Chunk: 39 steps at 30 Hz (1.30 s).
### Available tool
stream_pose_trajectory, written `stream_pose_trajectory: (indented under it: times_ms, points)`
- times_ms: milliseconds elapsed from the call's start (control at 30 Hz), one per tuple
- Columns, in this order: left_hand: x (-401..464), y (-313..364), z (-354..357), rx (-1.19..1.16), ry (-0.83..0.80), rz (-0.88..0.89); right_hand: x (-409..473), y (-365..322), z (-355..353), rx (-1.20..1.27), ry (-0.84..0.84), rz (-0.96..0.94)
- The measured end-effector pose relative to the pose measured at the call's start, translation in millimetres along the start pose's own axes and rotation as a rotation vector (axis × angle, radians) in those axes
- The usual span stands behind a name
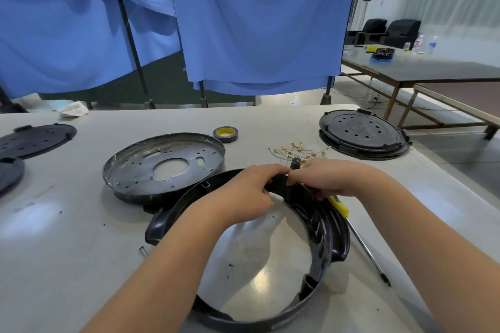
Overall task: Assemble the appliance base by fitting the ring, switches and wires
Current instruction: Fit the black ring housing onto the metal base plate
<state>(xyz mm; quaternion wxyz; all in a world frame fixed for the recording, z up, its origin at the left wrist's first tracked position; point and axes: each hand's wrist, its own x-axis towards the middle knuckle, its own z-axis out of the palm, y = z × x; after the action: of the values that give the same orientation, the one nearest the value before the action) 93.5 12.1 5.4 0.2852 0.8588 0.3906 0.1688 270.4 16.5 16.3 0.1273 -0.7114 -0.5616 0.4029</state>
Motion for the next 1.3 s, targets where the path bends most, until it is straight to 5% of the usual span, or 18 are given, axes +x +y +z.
stream_pose_trajectory:
  times_ms: [833, 1067, 1300]
  points:
    - [2, 5, -7, -0.031, -0.100, -0.087, -12, -1, -2, -0.175, -0.022, -0.117]
    - [-35, -15, -73, -0.072, 0.264, -0.138, -10, 0, -1, -0.190, 0.010, -0.090]
    - [-73, -57, -70, 0.021, 0.303, -0.375, -9, -2, 0, -0.205, 0.013, -0.073]
